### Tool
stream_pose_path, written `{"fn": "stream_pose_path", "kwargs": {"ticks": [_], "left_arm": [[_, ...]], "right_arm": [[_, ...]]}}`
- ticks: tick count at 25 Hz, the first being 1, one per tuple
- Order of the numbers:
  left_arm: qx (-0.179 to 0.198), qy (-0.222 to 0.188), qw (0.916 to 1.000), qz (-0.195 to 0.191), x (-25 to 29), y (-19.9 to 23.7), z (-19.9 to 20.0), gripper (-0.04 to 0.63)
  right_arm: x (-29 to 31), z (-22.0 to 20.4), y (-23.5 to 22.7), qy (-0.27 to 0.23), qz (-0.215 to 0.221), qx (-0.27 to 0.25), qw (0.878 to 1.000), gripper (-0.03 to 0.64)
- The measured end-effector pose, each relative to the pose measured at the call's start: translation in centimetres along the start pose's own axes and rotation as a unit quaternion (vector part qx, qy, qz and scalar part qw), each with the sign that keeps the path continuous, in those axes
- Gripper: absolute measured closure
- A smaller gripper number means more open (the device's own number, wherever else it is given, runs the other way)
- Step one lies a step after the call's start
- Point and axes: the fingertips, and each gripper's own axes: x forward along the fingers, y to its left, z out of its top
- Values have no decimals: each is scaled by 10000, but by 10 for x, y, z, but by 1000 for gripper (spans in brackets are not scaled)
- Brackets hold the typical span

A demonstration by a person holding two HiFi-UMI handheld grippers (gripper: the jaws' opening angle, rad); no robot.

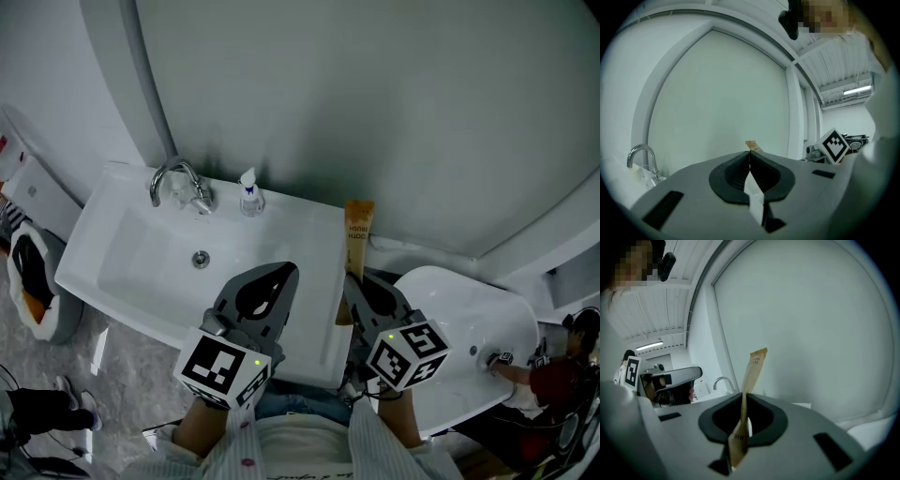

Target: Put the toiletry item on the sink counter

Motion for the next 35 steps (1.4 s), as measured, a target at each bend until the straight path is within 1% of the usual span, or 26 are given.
{"fn": "stream_pose_path", "kwargs": {"ticks": [6, 13, 25, 31, 35], "left_arm": [[-98, 94, 9999, -90, 14, 14, -7, 578], [-223, 240, 9994, -77, 26, 31, -19, 578], [-397, 478, 9981, -5, 45, 63, -41, 578], [-509, 584, 9970, 63, 56, 76, -54, 578], [-567, 670, 9961, 81, 63, 80, -63, 578]], "right_arm": [[16, 2, -12, 109, -102, -28, 9999, 584], [39, 2, -24, 342, -100, -122, 9993, 584], [95, -15, -39, 967, 178, -393, 9944, 584], [121, -23, -51, 1306, 344, -648, 9887, 584], [134, -35, -61, 1592, 506, -811, 9826, 584]]}}
